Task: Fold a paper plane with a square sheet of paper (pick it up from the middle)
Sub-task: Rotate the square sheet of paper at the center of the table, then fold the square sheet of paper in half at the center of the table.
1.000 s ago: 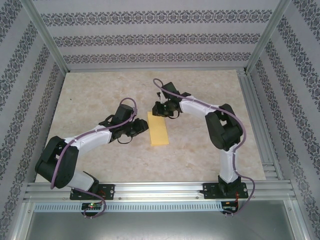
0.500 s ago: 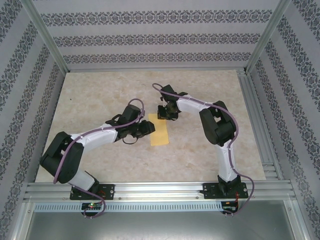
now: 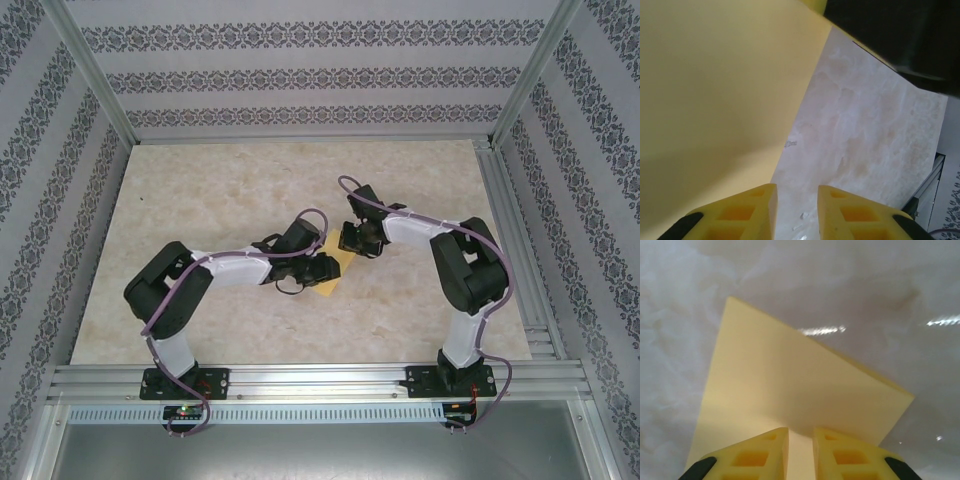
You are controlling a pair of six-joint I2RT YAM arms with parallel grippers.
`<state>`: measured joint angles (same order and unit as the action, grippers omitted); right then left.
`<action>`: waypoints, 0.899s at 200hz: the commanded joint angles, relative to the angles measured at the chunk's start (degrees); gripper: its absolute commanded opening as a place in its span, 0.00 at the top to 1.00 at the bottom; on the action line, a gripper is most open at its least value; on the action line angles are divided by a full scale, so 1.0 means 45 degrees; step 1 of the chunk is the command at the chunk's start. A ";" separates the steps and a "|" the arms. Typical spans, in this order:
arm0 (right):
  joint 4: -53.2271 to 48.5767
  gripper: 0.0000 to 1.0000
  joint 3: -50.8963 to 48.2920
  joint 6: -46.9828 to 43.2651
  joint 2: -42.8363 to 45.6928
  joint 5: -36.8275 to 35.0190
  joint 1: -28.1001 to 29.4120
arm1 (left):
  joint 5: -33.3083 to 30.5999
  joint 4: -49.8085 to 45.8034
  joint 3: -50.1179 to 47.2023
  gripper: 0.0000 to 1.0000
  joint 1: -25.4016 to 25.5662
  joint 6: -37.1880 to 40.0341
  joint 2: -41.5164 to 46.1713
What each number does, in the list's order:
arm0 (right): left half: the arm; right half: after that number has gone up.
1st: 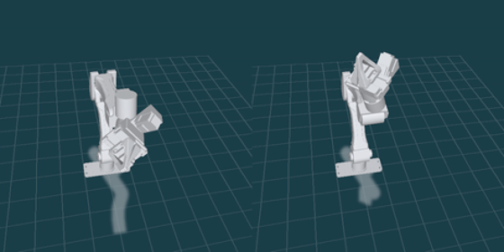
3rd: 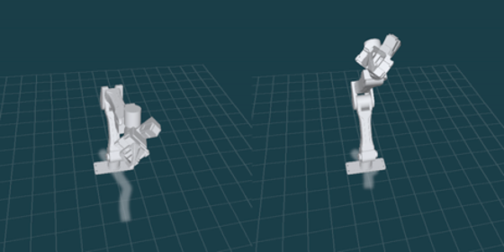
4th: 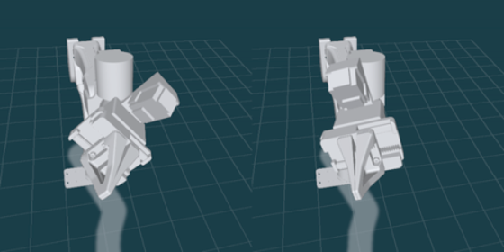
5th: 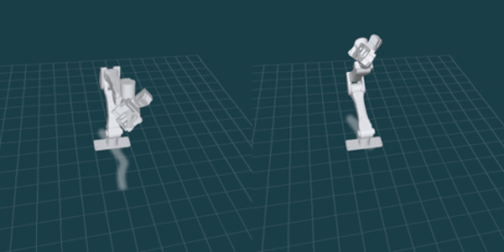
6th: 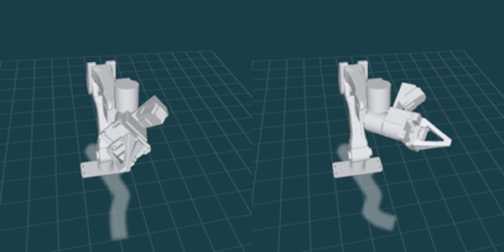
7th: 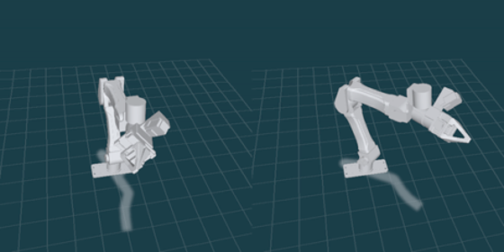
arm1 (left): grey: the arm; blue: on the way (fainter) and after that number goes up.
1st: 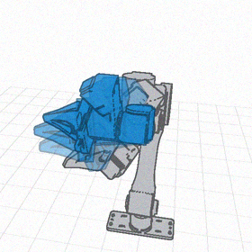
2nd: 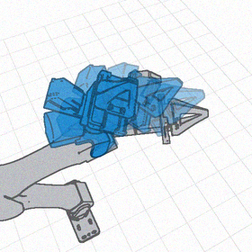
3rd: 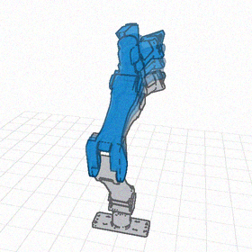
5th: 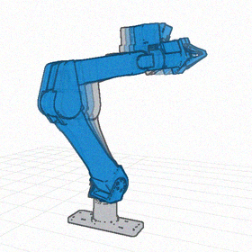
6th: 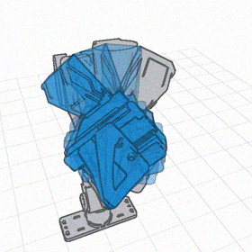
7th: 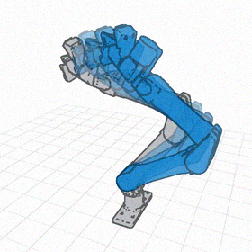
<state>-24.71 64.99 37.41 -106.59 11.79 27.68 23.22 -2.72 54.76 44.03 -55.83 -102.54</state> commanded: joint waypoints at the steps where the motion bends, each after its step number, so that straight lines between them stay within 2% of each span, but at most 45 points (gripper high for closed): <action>1: 0.1715 0.80 -0.0546 -0.0232 0.1152 0.1461 -0.0342 | -0.0204 0.0432 0.0485 0.76 0.0310 -0.0212 -0.0441; 30: 0.1923 0.85 -0.1362 -0.0877 0.1631 0.2657 -0.0588 | -0.0482 0.0331 0.0130 0.83 0.0352 -0.0293 -0.0661; 67: 0.2462 0.90 -0.2323 -0.1257 0.1573 0.3839 -0.0585 | -0.0541 0.0296 -0.0149 0.85 0.0372 -0.0346 -0.0679; 180: 0.2803 0.92 -0.2752 -0.2091 0.0176 0.4465 -0.0561 | -0.0861 -0.0054 -0.0567 0.87 0.0450 -0.0579 -0.0745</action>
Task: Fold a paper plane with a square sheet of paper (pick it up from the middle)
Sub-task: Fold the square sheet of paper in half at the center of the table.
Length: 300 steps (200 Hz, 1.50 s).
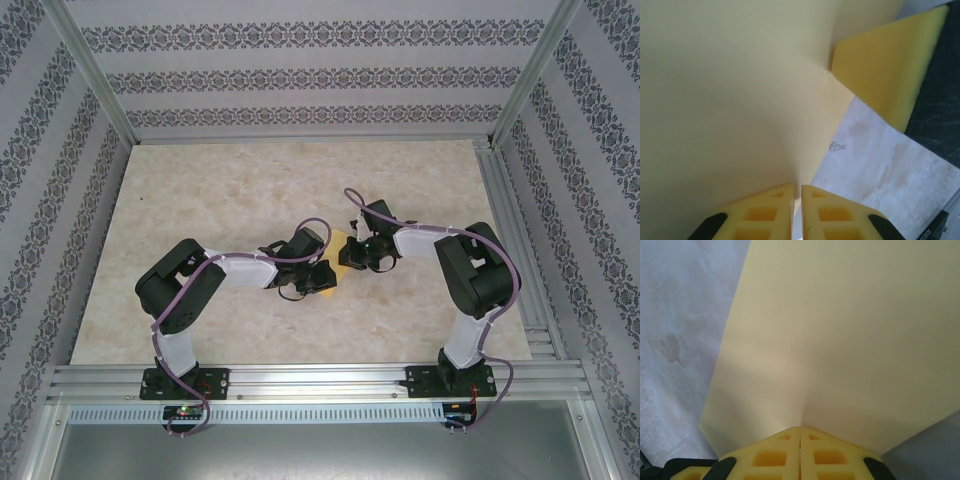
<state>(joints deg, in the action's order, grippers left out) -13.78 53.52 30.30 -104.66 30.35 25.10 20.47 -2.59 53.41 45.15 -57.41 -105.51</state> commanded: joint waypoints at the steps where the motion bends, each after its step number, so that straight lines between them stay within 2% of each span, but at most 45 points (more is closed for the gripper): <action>1: 0.0371 0.92 -0.0208 -0.0518 -0.0255 0.0334 0.0010 | -0.0241 -0.0086 -0.0276 0.87 0.0202 -0.0240 -0.0086; 49: 0.0147 0.92 -0.0339 -0.0602 0.0616 0.0856 0.0229 | -0.0340 -0.0249 -0.0330 0.87 0.0241 -0.0250 -0.0160; 98: 0.0232 0.92 -0.0682 -0.0650 0.0044 0.0871 0.0226 | -0.0349 -0.0317 -0.0344 0.88 0.0241 -0.0304 -0.0302; 134: 0.0041 0.92 -0.0355 -0.1031 -0.0253 0.0393 -0.0246 | -0.0206 -0.0791 -0.0296 0.88 0.0241 -0.0326 -0.0463; 197: 0.0103 0.92 0.0601 -0.1223 -0.0861 0.0444 -0.1164 | -0.0378 -0.1928 -0.0425 0.88 0.0339 -0.0250 -0.0941; 300: 0.0079 0.91 0.1994 -0.1366 -0.1813 -0.0165 -0.2703 | -0.0418 -0.2144 -0.0625 0.88 0.0338 -0.0136 -0.0896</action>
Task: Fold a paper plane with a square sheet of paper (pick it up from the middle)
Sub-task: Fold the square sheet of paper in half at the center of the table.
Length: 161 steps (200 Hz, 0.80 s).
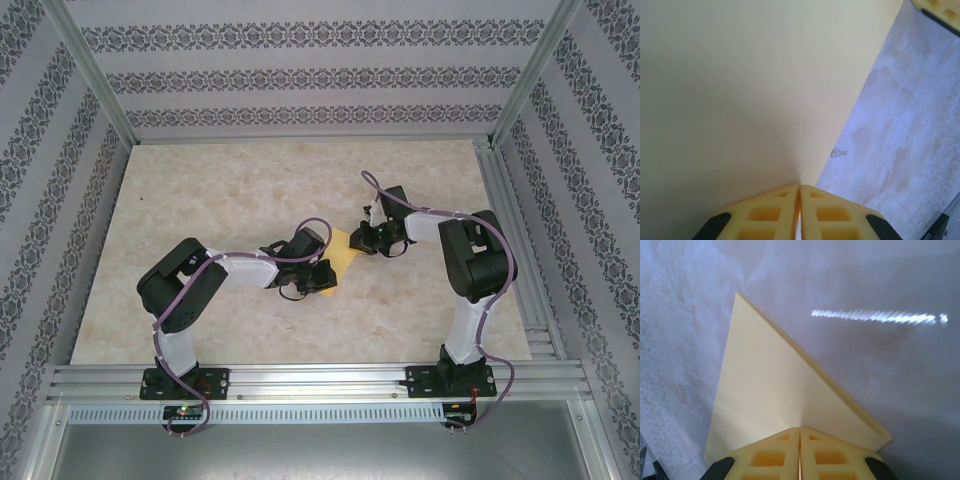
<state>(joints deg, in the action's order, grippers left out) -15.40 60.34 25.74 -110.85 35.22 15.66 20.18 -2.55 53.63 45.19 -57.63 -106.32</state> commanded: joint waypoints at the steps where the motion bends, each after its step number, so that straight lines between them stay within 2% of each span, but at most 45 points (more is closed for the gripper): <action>1: 0.0426 0.91 0.0498 -0.0359 -0.0452 -0.1266 -0.0626 | -0.0360 -0.2151 -0.0670 0.88 0.0329 -0.0086 -0.0722; 41: 0.0298 0.91 0.1282 -0.0638 -0.0710 -0.1596 -0.1018 | -0.0325 -0.2167 -0.0602 0.89 0.0329 -0.0027 -0.0690; 80: 0.0326 0.91 0.0995 -0.0552 0.0593 -0.1752 -0.0970 | 0.0012 -0.2180 -0.0064 0.87 0.0329 0.0312 -0.0235; 106: 0.0080 0.88 -0.0148 -0.0208 0.2409 -0.2608 -0.0534 | -0.0334 -0.3506 0.1651 0.79 0.0314 0.1117 0.0803; 121: -0.0305 0.85 -0.0822 0.0202 0.3402 -0.3449 -0.0094 | -0.0615 -0.4184 0.2550 0.69 0.0182 0.1519 0.1208; 161: -0.1355 0.73 -0.1450 0.1667 0.4535 -0.5808 0.1729 | -0.0908 -0.4551 0.2695 0.48 -0.0857 0.1758 0.1943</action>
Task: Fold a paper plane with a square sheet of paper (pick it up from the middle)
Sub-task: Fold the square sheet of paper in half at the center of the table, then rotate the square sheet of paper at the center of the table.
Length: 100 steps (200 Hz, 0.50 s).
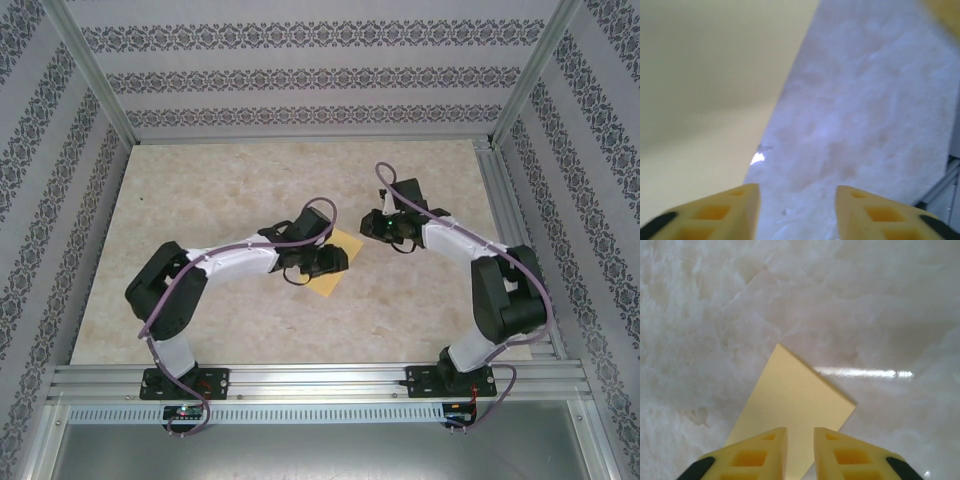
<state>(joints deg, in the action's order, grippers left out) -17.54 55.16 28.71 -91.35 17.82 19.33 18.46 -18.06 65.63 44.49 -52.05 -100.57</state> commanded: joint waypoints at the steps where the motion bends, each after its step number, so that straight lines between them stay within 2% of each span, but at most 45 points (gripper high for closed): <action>1: -0.0912 0.73 -0.0291 0.1044 0.0193 -0.1985 0.0955 | -0.0546 -0.1112 0.0008 0.48 -0.0724 0.0535 0.0687; 27: -0.1375 0.66 0.0275 0.1616 -0.0413 -0.3217 0.1784 | -0.0651 -0.1368 -0.0608 0.40 -0.1656 0.0727 0.1068; 50: -0.1554 0.61 0.1087 0.1326 -0.1436 -0.3516 0.2159 | -0.0617 -0.1222 -0.1479 0.35 -0.2403 0.0713 0.1568; 100: -0.2049 0.60 0.2691 0.0452 -0.3391 -0.3808 0.2471 | -0.0241 -0.0991 -0.2940 0.27 -0.3566 0.0740 0.2657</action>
<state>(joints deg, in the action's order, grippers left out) -24.77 63.26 32.88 -103.39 3.49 29.65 16.36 -22.22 54.15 30.15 -49.71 -91.98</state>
